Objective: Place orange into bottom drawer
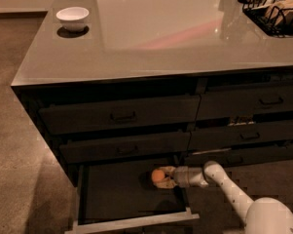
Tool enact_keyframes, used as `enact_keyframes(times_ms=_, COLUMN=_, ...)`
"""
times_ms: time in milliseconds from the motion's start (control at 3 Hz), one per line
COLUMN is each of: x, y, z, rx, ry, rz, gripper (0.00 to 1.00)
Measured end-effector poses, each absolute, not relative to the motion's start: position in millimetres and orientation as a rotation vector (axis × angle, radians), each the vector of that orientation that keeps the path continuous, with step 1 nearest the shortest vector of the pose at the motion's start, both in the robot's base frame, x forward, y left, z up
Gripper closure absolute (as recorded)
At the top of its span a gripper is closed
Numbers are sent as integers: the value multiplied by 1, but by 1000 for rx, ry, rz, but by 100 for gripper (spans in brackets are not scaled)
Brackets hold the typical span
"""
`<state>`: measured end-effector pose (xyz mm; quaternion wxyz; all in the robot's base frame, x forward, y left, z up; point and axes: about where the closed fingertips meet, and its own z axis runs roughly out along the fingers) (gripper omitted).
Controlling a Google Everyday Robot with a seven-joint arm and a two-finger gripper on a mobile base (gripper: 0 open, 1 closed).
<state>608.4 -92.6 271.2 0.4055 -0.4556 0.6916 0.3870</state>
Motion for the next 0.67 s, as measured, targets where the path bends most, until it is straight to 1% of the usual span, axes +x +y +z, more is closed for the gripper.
enact_keyframes(times_ms=667, x=601, y=-69, z=214, rx=-1454, ry=1674, rz=830, gripper=100)
